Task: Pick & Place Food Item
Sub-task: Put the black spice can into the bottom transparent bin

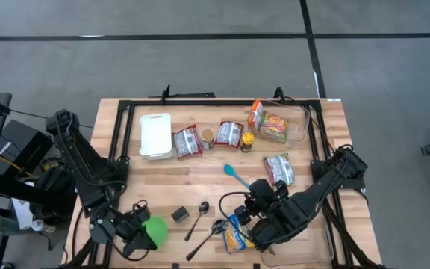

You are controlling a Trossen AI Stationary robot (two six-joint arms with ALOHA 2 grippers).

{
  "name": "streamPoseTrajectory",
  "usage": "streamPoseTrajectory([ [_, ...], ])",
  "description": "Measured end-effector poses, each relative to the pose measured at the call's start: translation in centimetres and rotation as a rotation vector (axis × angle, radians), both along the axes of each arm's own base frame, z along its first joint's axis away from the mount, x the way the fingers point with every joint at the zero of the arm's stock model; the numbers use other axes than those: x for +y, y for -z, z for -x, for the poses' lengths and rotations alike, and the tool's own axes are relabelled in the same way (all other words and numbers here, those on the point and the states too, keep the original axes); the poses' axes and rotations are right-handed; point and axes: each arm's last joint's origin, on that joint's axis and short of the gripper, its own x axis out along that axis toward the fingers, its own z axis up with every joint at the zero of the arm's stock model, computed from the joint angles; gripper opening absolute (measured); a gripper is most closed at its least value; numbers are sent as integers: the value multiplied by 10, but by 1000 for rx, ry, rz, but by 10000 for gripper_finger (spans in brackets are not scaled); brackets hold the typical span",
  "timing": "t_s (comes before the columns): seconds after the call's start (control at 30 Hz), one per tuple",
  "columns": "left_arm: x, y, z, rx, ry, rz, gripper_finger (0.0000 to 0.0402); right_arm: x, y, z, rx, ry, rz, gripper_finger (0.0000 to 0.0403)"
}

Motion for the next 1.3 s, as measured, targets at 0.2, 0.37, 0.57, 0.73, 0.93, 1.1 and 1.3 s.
streamPoseTrajectory([
  [0.2,-10,-20,-24,-94,10,-133,0,0,0,0,-16,3,17,116],
  [0.37,-13,-27,-43,-56,-7,-324,0,0,0,-1,-20,3,14,116],
  [0.57,-14,-24,-56,84,-9,-529,0,0,0,-1,-26,3,9,116],
  [0.73,-13,-9,-54,228,-2,-680,0,1,0,-2,-30,2,6,116],
  [0.93,-4,11,-48,401,-52,-803,0,1,0,-2,-30,2,6,116],
  [1.1,1,20,-52,471,-69,-857,0,1,0,-2,-30,2,6,116],
  [1.3,4,19,-60,468,-91,-810,4,1,0,-2,-30,1,7,116],
])
